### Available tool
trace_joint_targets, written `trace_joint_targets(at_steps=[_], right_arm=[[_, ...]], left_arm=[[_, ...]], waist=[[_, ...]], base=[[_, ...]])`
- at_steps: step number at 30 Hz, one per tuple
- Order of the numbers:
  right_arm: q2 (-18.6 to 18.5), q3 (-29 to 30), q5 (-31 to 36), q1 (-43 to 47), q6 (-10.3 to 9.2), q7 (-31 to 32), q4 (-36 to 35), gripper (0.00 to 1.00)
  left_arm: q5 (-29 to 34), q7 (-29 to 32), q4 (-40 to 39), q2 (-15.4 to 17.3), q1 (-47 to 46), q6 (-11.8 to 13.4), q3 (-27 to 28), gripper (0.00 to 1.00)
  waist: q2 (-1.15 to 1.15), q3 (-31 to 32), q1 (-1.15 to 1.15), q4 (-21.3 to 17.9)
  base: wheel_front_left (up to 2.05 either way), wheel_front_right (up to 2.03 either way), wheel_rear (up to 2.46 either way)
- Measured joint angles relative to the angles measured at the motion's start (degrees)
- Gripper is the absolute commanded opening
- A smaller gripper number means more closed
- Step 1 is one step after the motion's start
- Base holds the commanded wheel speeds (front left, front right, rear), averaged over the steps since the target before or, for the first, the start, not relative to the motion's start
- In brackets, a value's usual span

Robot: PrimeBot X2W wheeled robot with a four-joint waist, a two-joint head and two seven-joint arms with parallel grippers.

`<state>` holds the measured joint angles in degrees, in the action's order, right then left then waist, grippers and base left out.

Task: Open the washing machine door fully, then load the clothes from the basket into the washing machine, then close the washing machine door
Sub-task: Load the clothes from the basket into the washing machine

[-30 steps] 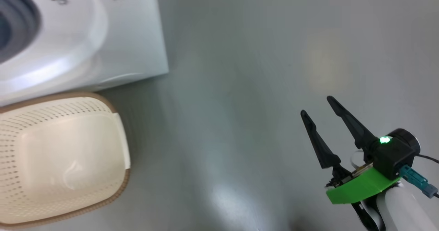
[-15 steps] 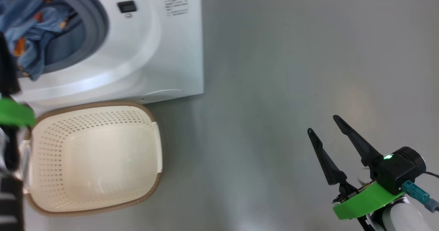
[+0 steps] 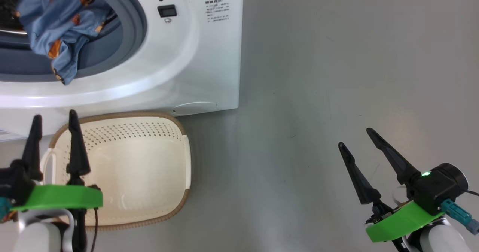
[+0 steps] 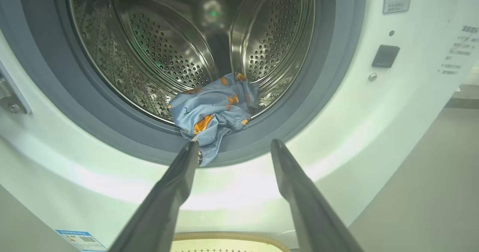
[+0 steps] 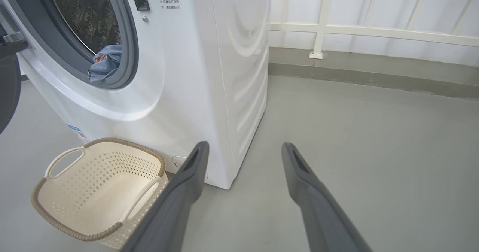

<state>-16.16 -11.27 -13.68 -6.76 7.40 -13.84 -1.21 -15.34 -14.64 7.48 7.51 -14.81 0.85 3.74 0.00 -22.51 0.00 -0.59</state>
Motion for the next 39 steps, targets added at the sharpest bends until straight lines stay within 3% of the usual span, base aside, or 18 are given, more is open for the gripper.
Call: trace_joint_targets(at_steps=[12, 39], right_arm=[[0.64, -0.01, 0.00, 0.00, 0.00, 0.15, 0.19, 1.00], [0.91, 0.21, 0.00, 0.01, 0.00, 0.13, 0.54, 1.00]], left_arm=[[1.09, 0.00, -2.19, -1.80, 4.59, 0.41, 0.02, 1.00], [2.02, 0.00, -2.29, -3.25, 5.46, 0.33, 1.03, 1.00]], waist=[[0.00, 1.13, 0.00, -1.40], [0.00, 1.33, 0.00, -1.70]], base=[[0.00, 0.00, 0.00], [0.00, 0.00, 0.00]])
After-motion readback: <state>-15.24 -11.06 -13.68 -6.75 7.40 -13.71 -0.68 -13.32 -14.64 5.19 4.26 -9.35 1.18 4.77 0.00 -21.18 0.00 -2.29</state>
